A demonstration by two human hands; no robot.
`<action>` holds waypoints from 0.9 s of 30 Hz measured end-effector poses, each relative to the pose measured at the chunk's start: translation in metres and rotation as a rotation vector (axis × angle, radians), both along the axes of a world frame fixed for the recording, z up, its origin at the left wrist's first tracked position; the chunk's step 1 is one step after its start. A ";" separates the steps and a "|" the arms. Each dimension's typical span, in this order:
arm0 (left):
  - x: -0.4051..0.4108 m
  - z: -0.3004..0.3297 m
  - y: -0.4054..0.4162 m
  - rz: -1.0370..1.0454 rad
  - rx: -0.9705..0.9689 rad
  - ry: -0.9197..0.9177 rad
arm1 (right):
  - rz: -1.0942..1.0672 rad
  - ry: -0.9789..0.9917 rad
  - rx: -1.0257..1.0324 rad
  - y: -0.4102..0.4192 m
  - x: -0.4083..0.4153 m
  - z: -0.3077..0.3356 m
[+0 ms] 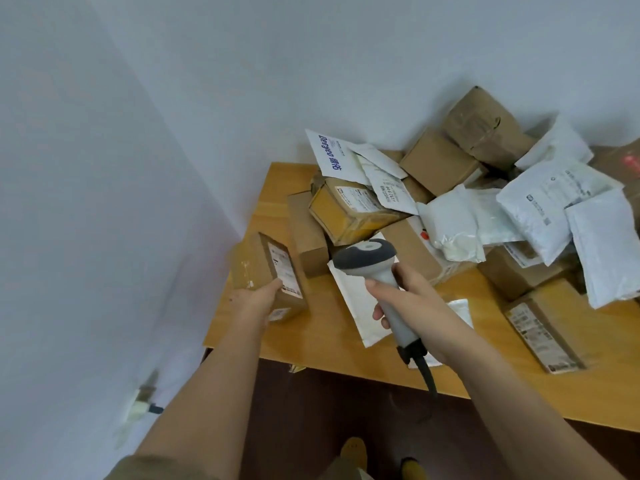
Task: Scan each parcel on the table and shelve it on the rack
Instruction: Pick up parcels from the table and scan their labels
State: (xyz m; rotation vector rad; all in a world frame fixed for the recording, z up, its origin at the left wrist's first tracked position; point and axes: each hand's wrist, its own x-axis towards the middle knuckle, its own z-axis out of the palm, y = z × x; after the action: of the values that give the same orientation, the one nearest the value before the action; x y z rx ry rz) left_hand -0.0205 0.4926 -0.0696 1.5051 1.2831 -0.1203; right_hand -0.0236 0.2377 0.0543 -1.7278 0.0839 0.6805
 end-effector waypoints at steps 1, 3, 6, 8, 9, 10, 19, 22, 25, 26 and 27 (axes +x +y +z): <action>-0.008 0.009 0.001 0.048 -0.119 -0.045 | 0.011 -0.002 0.023 0.001 0.000 0.007; -0.025 0.030 -0.001 0.063 -0.272 -0.097 | 0.050 -0.016 0.069 0.002 -0.002 0.022; -0.043 0.052 0.000 0.073 -0.341 -0.192 | 0.118 -0.053 0.164 0.000 -0.006 0.048; -0.047 0.073 -0.002 0.110 -0.356 -0.304 | 0.158 -0.111 0.211 -0.003 -0.010 0.068; -0.047 0.085 -0.004 0.132 -0.365 -0.358 | 0.171 -0.147 0.229 -0.005 -0.012 0.077; -0.046 0.096 -0.006 0.152 -0.381 -0.405 | 0.177 -0.178 0.251 -0.008 -0.015 0.087; -0.041 0.163 -0.043 0.217 -0.386 -0.587 | 0.110 -0.272 0.402 -0.047 -0.038 0.155; -0.040 0.164 -0.052 0.192 -0.355 -0.594 | 0.092 -0.309 0.401 -0.067 -0.045 0.168; -0.039 0.165 -0.061 0.182 -0.354 -0.617 | 0.080 -0.344 0.402 -0.083 -0.051 0.179; -0.038 0.166 -0.064 0.174 -0.352 -0.621 | 0.074 -0.355 0.400 -0.088 -0.052 0.182; -0.038 0.167 -0.067 0.162 -0.348 -0.622 | 0.068 -0.360 0.401 -0.093 -0.054 0.184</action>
State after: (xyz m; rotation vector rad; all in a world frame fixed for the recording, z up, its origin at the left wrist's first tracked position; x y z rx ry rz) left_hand -0.0584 0.4253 0.0969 1.0179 0.8206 0.2091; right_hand -0.0773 0.1445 0.2383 -1.4421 -0.3417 0.3928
